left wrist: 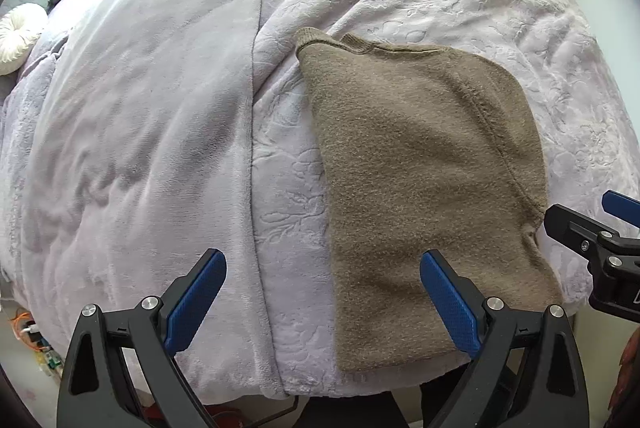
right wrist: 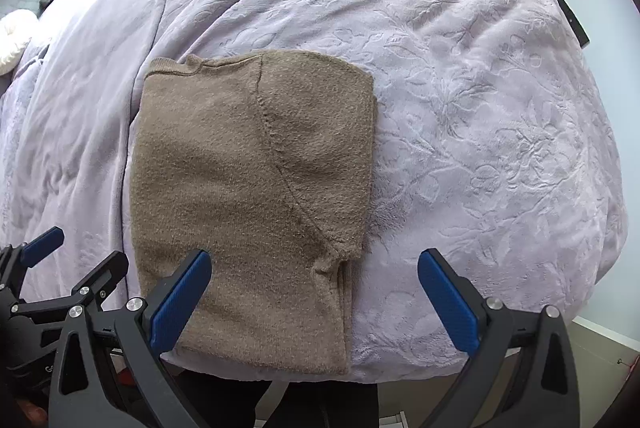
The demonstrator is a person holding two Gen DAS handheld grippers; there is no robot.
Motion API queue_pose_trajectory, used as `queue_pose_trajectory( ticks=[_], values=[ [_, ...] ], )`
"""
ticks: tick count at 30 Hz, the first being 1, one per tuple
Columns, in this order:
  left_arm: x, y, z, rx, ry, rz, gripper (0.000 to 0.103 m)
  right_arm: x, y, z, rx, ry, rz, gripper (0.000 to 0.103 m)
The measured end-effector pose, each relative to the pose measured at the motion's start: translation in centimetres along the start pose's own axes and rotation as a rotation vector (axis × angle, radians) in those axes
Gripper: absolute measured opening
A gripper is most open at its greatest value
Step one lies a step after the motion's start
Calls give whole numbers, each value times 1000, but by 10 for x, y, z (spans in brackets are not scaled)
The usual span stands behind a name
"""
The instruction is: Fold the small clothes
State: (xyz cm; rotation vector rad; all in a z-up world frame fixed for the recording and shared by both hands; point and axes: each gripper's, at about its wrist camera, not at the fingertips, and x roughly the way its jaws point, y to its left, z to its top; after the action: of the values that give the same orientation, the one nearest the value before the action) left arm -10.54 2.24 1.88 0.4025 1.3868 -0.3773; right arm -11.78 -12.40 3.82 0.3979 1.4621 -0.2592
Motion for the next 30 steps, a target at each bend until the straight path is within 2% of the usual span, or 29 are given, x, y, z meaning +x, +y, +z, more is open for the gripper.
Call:
queue_pose_trajectory(
  ticks=[30],
  values=[
    [-4, 5, -1, 3, -9, 15, 98, -3, 3, -4, 1, -9, -47, 103]
  ],
)
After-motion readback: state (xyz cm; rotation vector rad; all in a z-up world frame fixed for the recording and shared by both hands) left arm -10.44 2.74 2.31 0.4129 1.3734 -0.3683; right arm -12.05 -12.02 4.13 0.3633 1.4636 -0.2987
